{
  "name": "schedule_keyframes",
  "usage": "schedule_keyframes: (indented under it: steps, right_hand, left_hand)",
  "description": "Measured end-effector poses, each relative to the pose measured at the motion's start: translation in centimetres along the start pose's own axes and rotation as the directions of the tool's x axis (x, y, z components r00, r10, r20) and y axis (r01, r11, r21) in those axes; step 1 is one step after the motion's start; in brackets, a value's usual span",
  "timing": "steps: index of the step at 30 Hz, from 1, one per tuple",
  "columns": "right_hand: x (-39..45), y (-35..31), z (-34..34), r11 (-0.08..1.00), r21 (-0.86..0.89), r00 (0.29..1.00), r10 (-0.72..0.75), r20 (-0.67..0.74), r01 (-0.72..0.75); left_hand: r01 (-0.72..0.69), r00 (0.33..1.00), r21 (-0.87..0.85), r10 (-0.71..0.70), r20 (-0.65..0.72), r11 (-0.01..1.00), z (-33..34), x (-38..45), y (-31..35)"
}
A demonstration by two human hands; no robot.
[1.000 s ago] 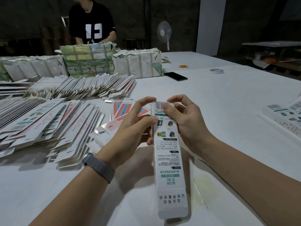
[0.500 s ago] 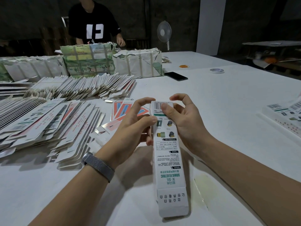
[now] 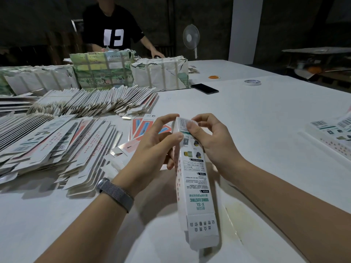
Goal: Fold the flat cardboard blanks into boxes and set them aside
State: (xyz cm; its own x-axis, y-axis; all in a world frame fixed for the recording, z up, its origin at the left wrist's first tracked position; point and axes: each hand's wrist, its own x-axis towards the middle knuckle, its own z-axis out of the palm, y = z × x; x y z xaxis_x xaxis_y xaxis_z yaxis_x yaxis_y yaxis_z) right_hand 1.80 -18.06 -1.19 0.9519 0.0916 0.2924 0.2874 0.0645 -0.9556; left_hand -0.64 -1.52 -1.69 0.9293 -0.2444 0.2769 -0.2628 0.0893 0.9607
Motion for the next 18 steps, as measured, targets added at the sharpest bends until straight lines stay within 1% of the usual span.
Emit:
schedule_keyframes:
  steps: [7,9,11,13,16,18]
  right_hand:
    - [0.1,-0.2,-0.4,1.0,-0.02,1.0,-0.005,-0.018,0.005]
    - [0.0,-0.1,-0.3,0.998,-0.058,1.0,-0.01,-0.011,0.009]
    - [-0.1,-0.1,0.0,0.994,-0.108,1.0,-0.01,0.029,0.013]
    - [-0.1,-0.1,-0.1,0.99,-0.138,0.996,-0.007,0.086,0.019]
    - [0.0,-0.7,-0.5,0.996,-0.091,0.986,0.025,0.164,-0.01]
    - [-0.1,-1.2,-0.9,0.998,-0.066,0.967,0.035,0.252,-0.019]
  left_hand:
    - [0.009,1.0,0.008,-0.009,-0.018,1.0,0.0,0.0,0.1]
    - [-0.011,0.999,0.0,0.011,-0.053,1.0,0.3,0.0,0.2]
    - [-0.05,0.993,-0.018,0.047,-0.112,0.999,0.5,0.1,0.3]
    - [-0.091,0.986,0.001,0.09,-0.143,0.996,0.6,0.1,0.4]
    - [-0.137,0.976,0.061,0.145,-0.161,0.989,0.8,0.1,0.6]
    - [-0.152,0.973,0.066,0.161,-0.165,0.986,1.0,0.1,0.6]
